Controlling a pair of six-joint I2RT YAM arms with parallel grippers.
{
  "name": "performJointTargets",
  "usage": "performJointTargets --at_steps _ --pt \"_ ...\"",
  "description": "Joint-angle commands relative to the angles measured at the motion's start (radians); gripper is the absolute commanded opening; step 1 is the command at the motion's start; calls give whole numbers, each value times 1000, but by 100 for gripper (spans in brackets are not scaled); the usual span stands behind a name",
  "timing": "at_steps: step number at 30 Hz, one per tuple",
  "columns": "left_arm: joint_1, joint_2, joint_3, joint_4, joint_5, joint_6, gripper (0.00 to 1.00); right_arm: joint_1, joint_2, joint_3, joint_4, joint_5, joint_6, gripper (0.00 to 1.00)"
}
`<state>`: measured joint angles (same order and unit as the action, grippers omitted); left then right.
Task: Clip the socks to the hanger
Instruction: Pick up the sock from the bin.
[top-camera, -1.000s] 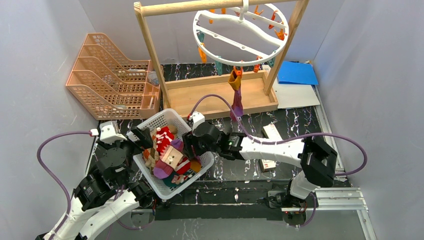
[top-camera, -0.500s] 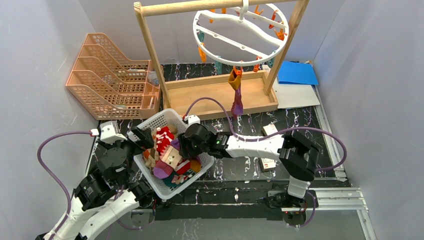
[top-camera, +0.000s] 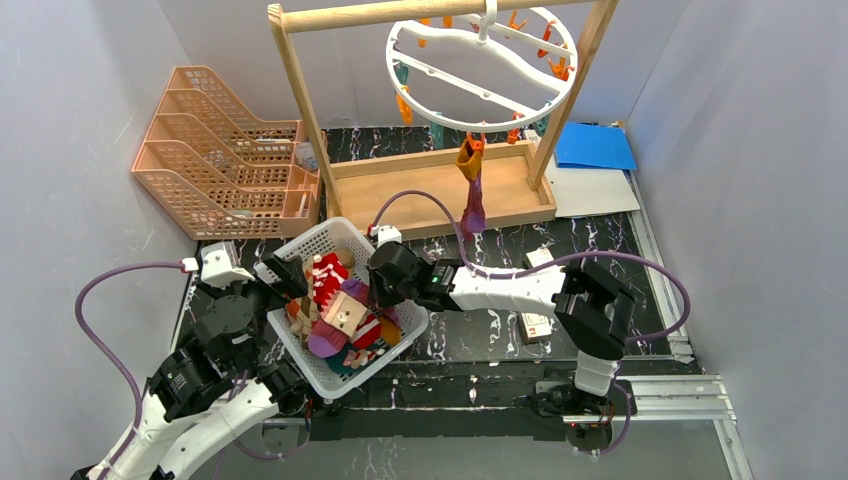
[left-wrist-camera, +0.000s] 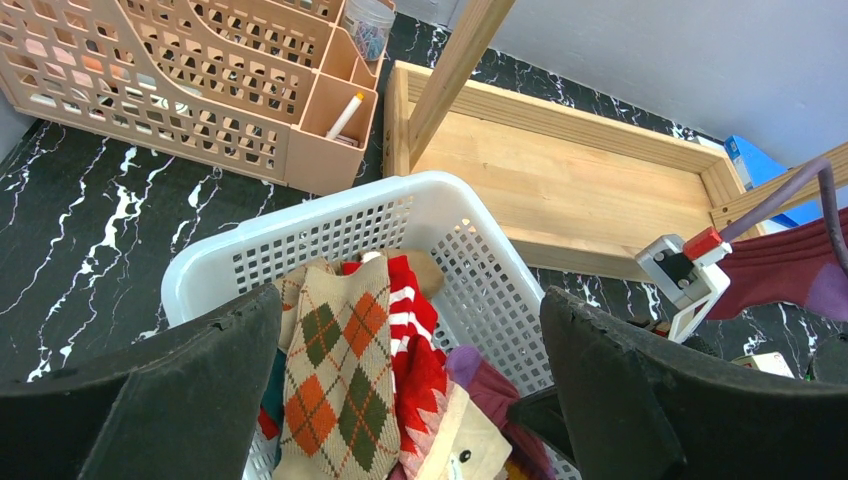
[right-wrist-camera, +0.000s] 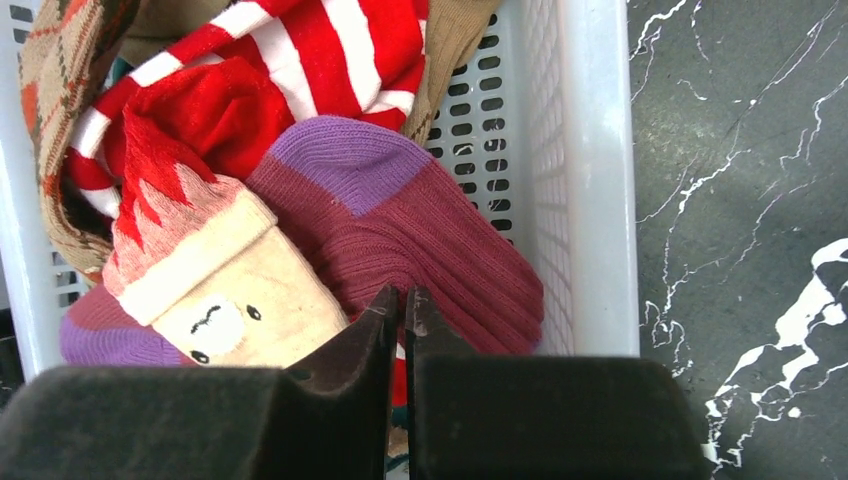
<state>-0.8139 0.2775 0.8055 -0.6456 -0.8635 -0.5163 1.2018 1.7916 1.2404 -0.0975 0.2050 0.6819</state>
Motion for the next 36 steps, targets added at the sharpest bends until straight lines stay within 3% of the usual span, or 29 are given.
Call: performJointTargets --at_steps 1,2,7,12,14,15,17,19,27,36 --pt "-2 -9 -2 -6 -27 -4 98 -3 -27 43 28 -5 -6 6" --pt "-2 -9 -1 -6 -28 -4 98 -2 -36 42 31 -8 -11 1" --pt "-3 -4 18 -4 -32 7 98 4 -155 71 33 -15 -115 1" --pt "-3 71 112 109 -9 184 98 10 -326 273 -216 -90 -398 1" --pt "-2 110 138 275 161 355 98 10 -393 320 -317 -102 -473 1" --pt "-3 119 125 355 378 458 99 9 -417 321 -317 -109 -470 1" --pt "-2 138 108 440 660 570 98 9 -460 290 -260 -195 -471 1" --pt "-3 176 115 454 789 601 98 10 -498 243 -200 -260 -482 1" --pt "-2 287 174 434 1003 564 99 10 -579 180 -132 -316 -531 1" --pt "-2 299 186 417 1079 559 98 10 -597 163 -115 -304 -538 1"
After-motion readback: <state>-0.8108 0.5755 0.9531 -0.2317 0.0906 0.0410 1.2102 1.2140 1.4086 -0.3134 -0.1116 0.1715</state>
